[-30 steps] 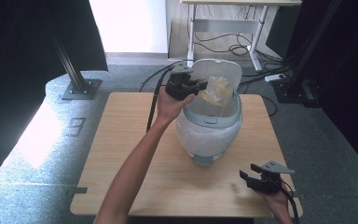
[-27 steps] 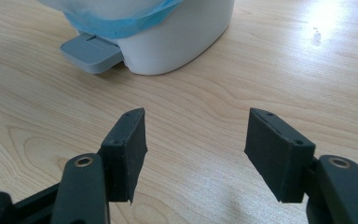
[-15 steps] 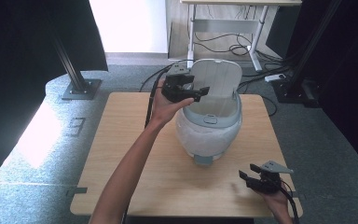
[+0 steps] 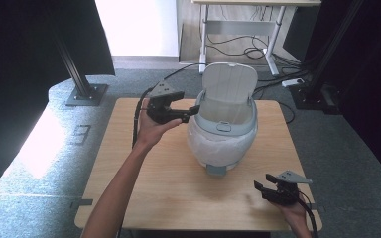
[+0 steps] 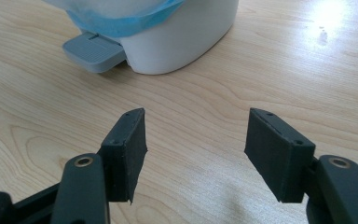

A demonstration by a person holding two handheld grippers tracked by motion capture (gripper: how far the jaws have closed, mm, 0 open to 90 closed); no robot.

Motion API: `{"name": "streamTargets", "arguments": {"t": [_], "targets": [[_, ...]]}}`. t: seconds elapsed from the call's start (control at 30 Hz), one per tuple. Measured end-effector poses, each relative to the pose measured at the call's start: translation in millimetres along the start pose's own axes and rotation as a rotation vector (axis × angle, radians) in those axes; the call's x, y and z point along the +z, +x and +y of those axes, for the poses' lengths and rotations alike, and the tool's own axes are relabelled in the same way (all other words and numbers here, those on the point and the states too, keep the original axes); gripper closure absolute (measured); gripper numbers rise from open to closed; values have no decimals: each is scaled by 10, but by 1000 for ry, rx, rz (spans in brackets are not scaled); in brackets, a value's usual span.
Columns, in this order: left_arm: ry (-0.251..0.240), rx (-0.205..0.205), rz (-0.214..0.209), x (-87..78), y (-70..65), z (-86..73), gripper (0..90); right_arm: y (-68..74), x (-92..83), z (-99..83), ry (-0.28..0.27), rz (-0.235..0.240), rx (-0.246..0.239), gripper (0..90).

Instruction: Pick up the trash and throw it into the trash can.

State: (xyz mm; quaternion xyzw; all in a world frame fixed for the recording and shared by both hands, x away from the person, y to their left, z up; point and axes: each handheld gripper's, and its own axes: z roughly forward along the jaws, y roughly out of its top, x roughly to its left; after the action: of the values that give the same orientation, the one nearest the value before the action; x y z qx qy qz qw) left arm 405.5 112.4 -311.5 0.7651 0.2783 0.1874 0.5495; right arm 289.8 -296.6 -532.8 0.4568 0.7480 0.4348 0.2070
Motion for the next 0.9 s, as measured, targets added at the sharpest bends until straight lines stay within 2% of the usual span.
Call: {"name": "streamTargets", "arguments": {"t": [0.17, 0.4, 0.5, 0.67, 0.7, 0.77, 0.9], "targets": [[-3, -21, 17, -198, 21, -249, 235, 0, -10, 8, -3, 2, -4, 380], [16, -26, 48, -429, 5, -620, 234, -32, -37, 11, -12, -3, 5, 380], [20, -49, 49, -520, 5, -816, 234, -42, -40, 13, -16, -5, 8, 380], [54, -65, 58, -589, -14, -1148, 229, -34, -32, 19, -17, -6, 7, 380], [54, -65, 58, -589, -14, -1148, 223, -34, -32, 19, -17, -6, 7, 380], [70, -80, 65, -625, -26, -1370, 223, -39, -24, 22, -17, -7, 6, 379], [103, -82, 74, -642, -48, -1620, 223, -51, -16, 21, -17, -11, 13, 379]]}}
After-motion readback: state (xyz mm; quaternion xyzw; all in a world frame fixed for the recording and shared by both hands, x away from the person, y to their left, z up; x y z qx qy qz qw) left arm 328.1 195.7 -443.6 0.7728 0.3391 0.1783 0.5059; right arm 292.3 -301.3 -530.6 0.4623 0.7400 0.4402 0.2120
